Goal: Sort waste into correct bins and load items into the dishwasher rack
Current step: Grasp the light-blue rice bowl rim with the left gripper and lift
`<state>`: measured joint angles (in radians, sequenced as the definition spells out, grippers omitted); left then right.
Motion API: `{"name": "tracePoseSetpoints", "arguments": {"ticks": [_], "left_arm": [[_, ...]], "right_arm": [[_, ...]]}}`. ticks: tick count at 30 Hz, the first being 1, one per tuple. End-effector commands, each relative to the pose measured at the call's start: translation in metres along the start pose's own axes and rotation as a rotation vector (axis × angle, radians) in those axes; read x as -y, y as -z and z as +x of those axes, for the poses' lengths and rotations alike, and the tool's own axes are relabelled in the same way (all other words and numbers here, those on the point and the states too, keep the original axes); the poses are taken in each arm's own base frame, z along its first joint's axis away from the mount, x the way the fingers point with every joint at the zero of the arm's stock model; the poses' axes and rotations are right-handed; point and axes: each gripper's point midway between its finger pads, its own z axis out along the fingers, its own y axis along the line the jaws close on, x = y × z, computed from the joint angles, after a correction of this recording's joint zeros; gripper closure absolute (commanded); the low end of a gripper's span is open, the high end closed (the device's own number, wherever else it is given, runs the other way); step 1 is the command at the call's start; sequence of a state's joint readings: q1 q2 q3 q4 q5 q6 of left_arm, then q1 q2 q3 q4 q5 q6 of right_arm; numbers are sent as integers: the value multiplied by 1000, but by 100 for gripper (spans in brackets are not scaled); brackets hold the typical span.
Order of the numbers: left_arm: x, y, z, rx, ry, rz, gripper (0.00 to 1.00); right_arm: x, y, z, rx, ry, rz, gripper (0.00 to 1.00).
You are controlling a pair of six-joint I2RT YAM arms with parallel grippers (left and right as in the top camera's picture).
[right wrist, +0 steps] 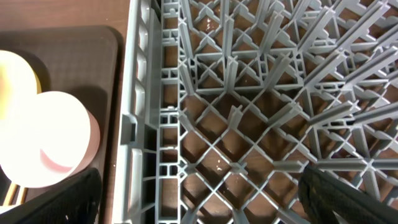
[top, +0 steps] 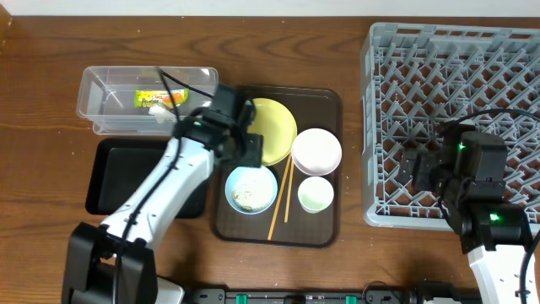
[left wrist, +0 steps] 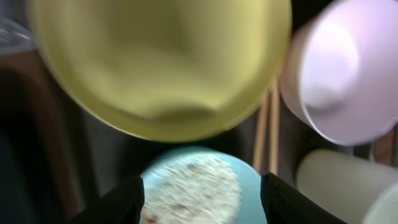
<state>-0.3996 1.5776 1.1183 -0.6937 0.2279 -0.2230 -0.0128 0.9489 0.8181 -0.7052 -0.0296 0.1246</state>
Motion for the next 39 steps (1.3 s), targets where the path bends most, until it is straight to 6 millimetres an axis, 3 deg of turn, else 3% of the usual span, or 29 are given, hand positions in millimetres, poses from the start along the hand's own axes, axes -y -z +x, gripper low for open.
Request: {"name": "tracePoseSetpoints", "arguments": {"ticks": [1, 10, 17, 30, 39], "left_arm": [[17, -3, 8, -21, 35, 11, 37], [44, -16, 43, -96, 80, 8, 42], [48, -28, 69, -143, 74, -34, 42], [42, -62, 92, -247, 66, -120, 51], [43, -66, 90, -241, 66, -116, 71]], "right_arm": [[1, 4, -4, 2, 5, 3, 1], [2, 4, 10, -52, 3, 6, 1], [3, 5, 21, -96, 1, 11, 1], [4, 6, 25, -114, 1, 13, 1], [4, 6, 28, -127, 0, 15, 1]]}}
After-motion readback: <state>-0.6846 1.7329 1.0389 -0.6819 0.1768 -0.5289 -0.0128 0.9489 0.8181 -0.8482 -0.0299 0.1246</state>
